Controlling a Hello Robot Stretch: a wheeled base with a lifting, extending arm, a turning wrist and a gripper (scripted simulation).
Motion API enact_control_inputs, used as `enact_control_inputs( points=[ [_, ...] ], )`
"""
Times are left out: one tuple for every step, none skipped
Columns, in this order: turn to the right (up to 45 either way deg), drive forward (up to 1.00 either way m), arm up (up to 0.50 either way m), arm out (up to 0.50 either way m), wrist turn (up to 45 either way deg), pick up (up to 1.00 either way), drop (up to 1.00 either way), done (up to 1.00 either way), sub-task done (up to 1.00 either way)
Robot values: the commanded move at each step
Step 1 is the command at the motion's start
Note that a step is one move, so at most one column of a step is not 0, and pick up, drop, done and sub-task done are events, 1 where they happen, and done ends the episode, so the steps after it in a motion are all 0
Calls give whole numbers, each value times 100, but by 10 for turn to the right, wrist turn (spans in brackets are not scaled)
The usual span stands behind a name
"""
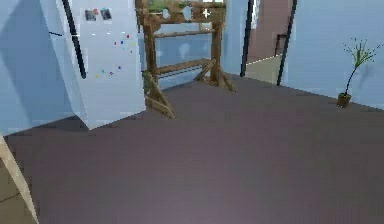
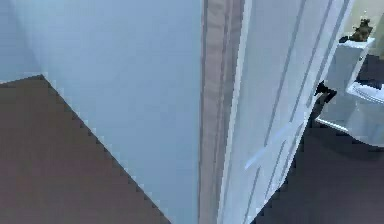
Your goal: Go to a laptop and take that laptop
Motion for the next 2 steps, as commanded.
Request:
enact_control_inputs(
  points=[
    [330,0,0,0,0,0,0,0,0],
    [0,5,0,0,0,0,0,0,0]
  ],
)
